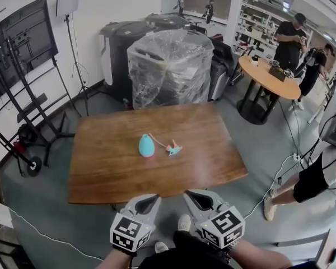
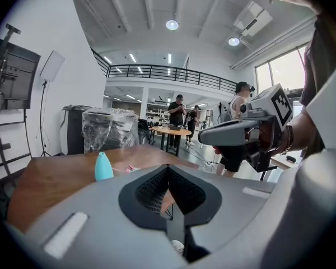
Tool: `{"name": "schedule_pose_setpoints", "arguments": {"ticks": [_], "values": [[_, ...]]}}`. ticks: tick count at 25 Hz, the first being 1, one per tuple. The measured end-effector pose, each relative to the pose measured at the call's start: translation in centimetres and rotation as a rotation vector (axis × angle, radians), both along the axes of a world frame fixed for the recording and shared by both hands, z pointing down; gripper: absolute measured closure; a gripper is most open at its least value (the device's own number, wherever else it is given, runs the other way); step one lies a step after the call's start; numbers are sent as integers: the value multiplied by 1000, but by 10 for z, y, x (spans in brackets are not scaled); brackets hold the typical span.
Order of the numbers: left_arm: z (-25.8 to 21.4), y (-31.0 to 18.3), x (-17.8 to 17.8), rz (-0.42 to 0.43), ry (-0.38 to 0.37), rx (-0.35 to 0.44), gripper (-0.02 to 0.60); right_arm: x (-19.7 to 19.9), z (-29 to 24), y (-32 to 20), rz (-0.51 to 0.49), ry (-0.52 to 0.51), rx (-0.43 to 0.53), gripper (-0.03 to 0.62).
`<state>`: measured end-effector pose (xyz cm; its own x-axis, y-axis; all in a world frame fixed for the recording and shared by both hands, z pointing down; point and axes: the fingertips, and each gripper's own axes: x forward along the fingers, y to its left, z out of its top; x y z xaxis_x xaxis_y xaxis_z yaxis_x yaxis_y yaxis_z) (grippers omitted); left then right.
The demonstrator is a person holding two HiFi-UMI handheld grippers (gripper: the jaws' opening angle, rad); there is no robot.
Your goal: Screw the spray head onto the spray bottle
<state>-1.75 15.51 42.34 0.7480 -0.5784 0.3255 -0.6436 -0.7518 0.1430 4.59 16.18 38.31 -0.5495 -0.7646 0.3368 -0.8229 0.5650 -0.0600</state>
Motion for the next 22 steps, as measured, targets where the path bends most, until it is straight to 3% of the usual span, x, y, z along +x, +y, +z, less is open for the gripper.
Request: {"name": "schedule_pose_setpoints", "arguments": {"ticks": [13,22], "values": [[73,-103,54,-19,-145,-118,545,59,36,-109,-38,-40,-78,605],[122,-166,68,-105,-251,-195,517,84,58,-164,-101,-40,-145,605]]}}
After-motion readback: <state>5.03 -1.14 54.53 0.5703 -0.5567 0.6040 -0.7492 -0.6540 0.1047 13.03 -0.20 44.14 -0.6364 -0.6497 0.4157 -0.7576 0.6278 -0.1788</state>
